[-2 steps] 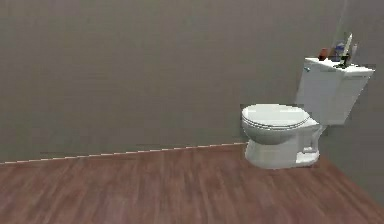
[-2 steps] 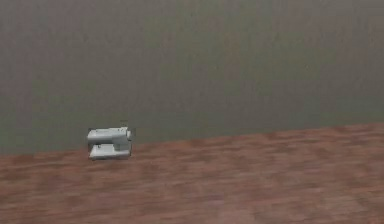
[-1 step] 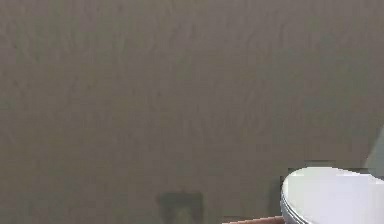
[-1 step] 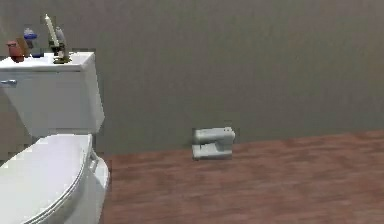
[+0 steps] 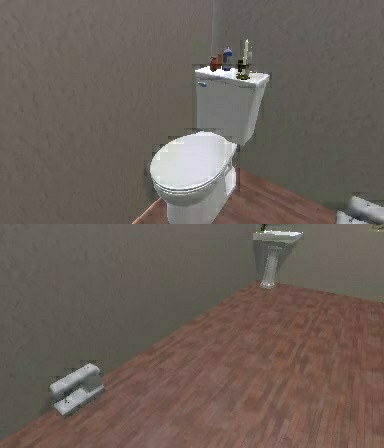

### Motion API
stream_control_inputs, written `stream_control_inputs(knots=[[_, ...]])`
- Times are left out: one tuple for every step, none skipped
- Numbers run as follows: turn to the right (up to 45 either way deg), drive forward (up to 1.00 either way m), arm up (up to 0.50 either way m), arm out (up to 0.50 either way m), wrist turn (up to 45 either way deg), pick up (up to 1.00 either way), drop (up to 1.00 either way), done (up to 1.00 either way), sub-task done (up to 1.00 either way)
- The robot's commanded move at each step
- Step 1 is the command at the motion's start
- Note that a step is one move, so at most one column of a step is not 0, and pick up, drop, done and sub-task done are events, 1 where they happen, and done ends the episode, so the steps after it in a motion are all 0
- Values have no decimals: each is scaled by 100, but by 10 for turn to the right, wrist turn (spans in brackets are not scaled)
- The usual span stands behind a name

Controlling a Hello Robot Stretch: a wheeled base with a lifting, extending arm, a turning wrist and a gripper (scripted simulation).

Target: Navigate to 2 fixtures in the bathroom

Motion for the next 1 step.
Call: stream_control_inputs(knots=[[0, 0, 0, 0, 0, 0, 0, 100, 0]])
